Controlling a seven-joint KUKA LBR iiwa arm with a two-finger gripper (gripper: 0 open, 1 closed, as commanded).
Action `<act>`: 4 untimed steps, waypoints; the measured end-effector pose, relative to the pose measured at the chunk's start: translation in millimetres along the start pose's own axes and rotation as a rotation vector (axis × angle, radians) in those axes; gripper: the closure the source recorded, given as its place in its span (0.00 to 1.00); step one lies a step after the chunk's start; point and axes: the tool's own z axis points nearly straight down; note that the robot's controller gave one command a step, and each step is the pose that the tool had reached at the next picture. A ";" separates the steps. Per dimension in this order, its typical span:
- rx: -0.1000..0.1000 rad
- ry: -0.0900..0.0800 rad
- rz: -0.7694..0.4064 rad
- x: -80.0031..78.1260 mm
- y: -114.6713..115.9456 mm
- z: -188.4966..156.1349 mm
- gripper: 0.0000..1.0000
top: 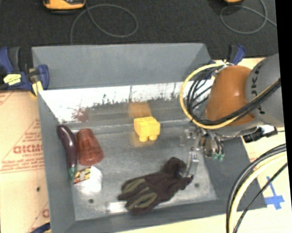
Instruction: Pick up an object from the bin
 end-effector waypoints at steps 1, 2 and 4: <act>-0.003 0.001 -0.254 34.7 10.2 57.6 1.00; -0.003 0.001 -0.258 34.6 10.2 57.6 1.00; -0.002 -0.003 -0.295 36.7 21.7 -88.4 1.00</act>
Offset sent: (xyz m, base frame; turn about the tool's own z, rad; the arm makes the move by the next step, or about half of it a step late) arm 0.0000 0.0000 0.0000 0.0000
